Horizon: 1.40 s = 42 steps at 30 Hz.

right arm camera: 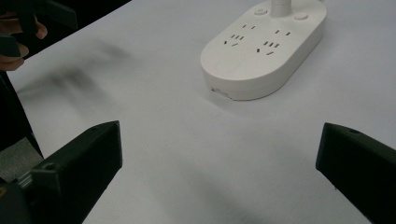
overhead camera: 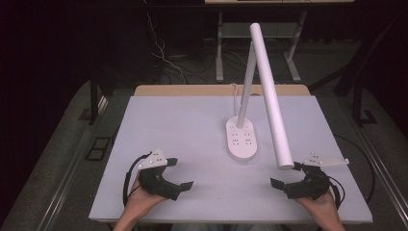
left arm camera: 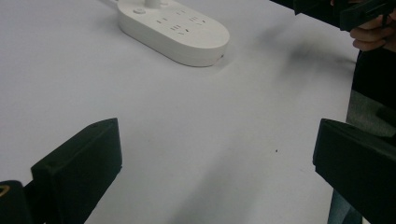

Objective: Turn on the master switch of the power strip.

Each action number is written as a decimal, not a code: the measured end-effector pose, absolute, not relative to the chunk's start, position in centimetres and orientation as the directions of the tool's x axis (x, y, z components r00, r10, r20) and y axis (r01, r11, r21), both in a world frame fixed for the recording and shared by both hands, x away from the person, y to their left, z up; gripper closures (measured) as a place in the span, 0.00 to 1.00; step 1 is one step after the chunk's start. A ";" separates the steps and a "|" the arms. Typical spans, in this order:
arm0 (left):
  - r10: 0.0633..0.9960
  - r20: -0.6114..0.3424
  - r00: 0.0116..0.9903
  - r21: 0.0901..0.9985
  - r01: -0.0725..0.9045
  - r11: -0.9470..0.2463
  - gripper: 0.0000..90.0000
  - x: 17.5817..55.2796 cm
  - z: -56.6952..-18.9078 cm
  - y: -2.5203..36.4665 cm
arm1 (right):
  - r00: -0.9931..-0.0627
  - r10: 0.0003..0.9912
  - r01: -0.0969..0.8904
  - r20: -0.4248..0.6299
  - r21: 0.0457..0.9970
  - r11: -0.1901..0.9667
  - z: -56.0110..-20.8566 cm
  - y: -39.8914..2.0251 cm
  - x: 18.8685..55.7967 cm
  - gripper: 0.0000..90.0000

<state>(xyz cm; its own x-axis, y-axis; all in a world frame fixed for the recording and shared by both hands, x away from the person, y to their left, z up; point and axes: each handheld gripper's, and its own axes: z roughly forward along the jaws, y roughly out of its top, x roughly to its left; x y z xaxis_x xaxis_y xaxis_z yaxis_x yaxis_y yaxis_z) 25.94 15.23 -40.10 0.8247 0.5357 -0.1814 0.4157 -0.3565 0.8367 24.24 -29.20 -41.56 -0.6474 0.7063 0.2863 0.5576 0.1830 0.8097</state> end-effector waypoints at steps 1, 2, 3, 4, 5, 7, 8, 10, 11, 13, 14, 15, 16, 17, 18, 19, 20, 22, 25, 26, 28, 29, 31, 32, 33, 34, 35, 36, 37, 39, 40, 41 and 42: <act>0.536 -0.185 0.824 0.836 0.419 -0.355 0.00 26.0 -40.1 15.1 | -0.646 0.707 0.559 0.287 0.809 0.182 -41.6 -29.2 24.2 0.00; 0.533 -0.183 0.826 0.833 0.418 -0.362 0.00 26.1 -40.0 15.0 | -0.647 0.707 0.557 0.285 0.810 0.183 -41.6 -29.2 24.2 0.00; 0.530 -0.183 0.828 0.830 0.419 -0.368 0.00 26.2 -40.0 14.9 | -0.648 0.706 0.557 0.284 0.809 0.187 -41.6 -29.2 24.2 0.00; 0.529 -0.186 0.828 0.829 0.422 -0.368 0.00 26.2 -39.9 14.7 | -0.648 0.706 0.557 0.284 0.809 0.187 -41.6 -29.2 24.2 0.00; 0.525 -0.190 0.830 0.827 0.424 -0.371 0.00 26.3 -39.8 14.5 | -0.646 0.707 0.561 0.287 0.807 0.185 -41.6 -29.3 24.2 0.00; 0.517 -0.186 0.835 0.821 0.421 -0.385 0.00 26.4 -39.6 14.2 | -0.646 0.708 0.561 0.286 0.807 0.185 -41.6 -29.3 24.2 0.00; 0.513 -0.184 0.838 0.821 0.418 -0.388 0.00 26.5 -39.6 14.1 | -0.646 0.708 0.561 0.286 0.807 0.185 -41.6 -29.3 24.2 0.00; 0.511 -0.182 0.840 0.820 0.417 -0.393 0.00 26.7 -39.3 13.9 | -0.648 0.708 0.559 0.282 0.807 0.190 -41.6 -29.2 24.2 0.00; 0.509 -0.178 0.842 0.820 0.413 -0.396 0.00 26.9 -39.2 13.8 | -0.650 0.708 0.555 0.277 0.809 0.193 -41.6 -29.3 24.3 0.00; 0.509 -0.176 0.843 0.820 0.411 -0.397 0.00 27.1 -38.9 13.7 | -0.648 0.709 0.557 0.278 0.808 0.193 -41.6 -29.3 24.2 0.00; 0.510 -0.174 0.842 0.820 0.411 -0.399 0.00 27.2 -38.7 13.7 | -0.643 0.713 0.559 0.280 0.808 0.187 -41.6 -29.3 24.2 0.00; 0.512 -0.174 0.841 0.820 0.411 -0.398 0.00 27.3 -38.6 13.7 | -0.642 0.714 0.556 0.280 0.811 0.182 -41.6 -29.3 24.2 0.00; 0.512 -0.170 0.842 0.821 0.408 -0.399 0.00 27.4 -38.5 13.7 | -0.641 0.715 0.557 0.280 0.811 0.181 -41.5 -29.3 24.2 0.00; 0.512 -0.170 0.842 0.820 0.409 -0.400 0.00 27.4 -38.4 13.6 | -0.640 0.716 0.558 0.281 0.810 0.181 -41.5 -29.3 24.2 0.00; 0.512 -0.169 0.842 0.820 0.409 -0.401 0.00 27.5 -38.3 13.6 | -0.639 0.716 0.558 0.280 0.810 0.181 -41.5 -29.3 24.2 0.00; 0.513 -0.167 0.842 0.819 0.409 -0.403 0.00 27.6 -38.3 13.5 | -0.639 0.716 0.558 0.281 0.810 0.181 -41.5 -29.3 24.2 0.00; 0.512 -0.167 0.842 0.815 0.410 -0.409 0.00 27.7 -38.2 13.5 | -0.639 0.716 0.558 0.281 0.810 0.181 -41.5 -29.3 24.2 0.00; 0.512 -0.167 0.843 0.813 0.412 -0.413 0.00 28.0 -38.0 13.5 | -0.641 0.714 0.560 0.281 0.808 0.184 -41.5 -29.3 24.2 0.00; 0.512 -0.166 0.843 0.811 0.412 -0.416 0.00 28.3 -37.7 13.4 | -0.642 0.713 0.559 0.281 0.808 0.185 -41.6 -29.3 24.2 0.00; 0.514 -0.165 0.842 0.811 0.412 -0.415 0.00 28.5 -37.6 13.3 | -0.642 0.714 0.559 0.280 0.808 0.185 -41.6 -29.3 24.2 0.00; 0.513 -0.161 0.843 0.812 0.409 -0.416 0.00 28.7 -37.4 13.2 | -0.639 0.717 0.558 0.279 0.809 0.182 -41.5 -29.3 24.2 0.00; 0.512 -0.159 0.844 0.811 0.407 -0.420 0.00 28.9 -37.3 13.2 | -0.638 0.718 0.558 0.279 0.810 0.181 -41.5 -29.3 24.2 0.00; 0.513 -0.156 0.844 0.809 0.407 -0.425 0.00 29.2 -37.1 13.0 | -0.635 0.720 0.560 0.279 0.809 0.180 -41.5 -29.4 24.2 0.00; 0.511 -0.152 0.846 0.808 0.404 -0.429 0.00 29.3 -37.0 13.0 | -0.635 0.721 0.562 0.277 0.806 0.185 -41.5 -29.4 24.2 0.00; 0.514 -0.154 0.844 0.810 0.406 -0.424 0.00 29.5 -36.9 12.9 | -0.635 0.721 0.562 0.277 0.806 0.185 -41.5 -29.4 24.2 0.00; 0.512 -0.153 0.845 0.810 0.404 -0.426 0.01 29.6 -36.8 12.9 | -0.636 0.720 0.562 0.277 0.806 0.186 -41.6 -29.4 24.2 0.00; 0.512 -0.151 0.846 0.809 0.403 -0.428 0.01 29.8 -36.6 12.9 | -0.636 0.720 0.562 0.277 0.806 0.186 -41.6 -29.4 24.2 0.00; 0.512 -0.148 0.846 0.810 0.401 -0.428 0.01 29.9 -36.5 12.9 | -0.637 0.719 0.561 0.276 0.806 0.188 -41.6 -29.3 24.3 0.00; 0.513 -0.148 0.845 0.812 0.401 -0.425 0.01 30.0 -36.4 12.8 | -0.637 0.719 0.561 0.276 0.806 0.188 -41.6 -29.3 24.3 0.00; 0.514 -0.144 0.846 0.811 0.398 -0.429 0.01 30.2 -36.2 12.7 | -0.638 0.719 0.561 0.275 0.806 0.190 -41.6 -29.3 24.3 0.00; 0.512 -0.142 0.847 0.810 0.396 -0.431 0.01 30.4 -36.1 12.6 | -0.640 0.718 0.560 0.273 0.805 0.193 -41.6 -29.3 24.3 0.00; 0.512 -0.142 0.847 0.810 0.397 -0.432 0.01 30.5 -36.0 12.6 | -0.640 0.719 0.560 0.273 0.805 0.193 -41.6 -29.3 24.3 0.00; 0.510 -0.137 0.849 0.806 0.395 -0.442 0.01 30.6 -35.9 12.5 | -0.640 0.719 0.560 0.273 0.805 0.193 -41.6 -29.3 24.3 0.00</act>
<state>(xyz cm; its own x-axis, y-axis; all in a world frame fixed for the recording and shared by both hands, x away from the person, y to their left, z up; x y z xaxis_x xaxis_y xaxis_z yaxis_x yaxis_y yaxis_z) 30.61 12.51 -35.94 0.8495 0.5095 -0.1369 0.3948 -0.4417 0.8056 24.27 -29.32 -41.61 -0.6397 0.7186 0.2729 0.5604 0.1930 0.8054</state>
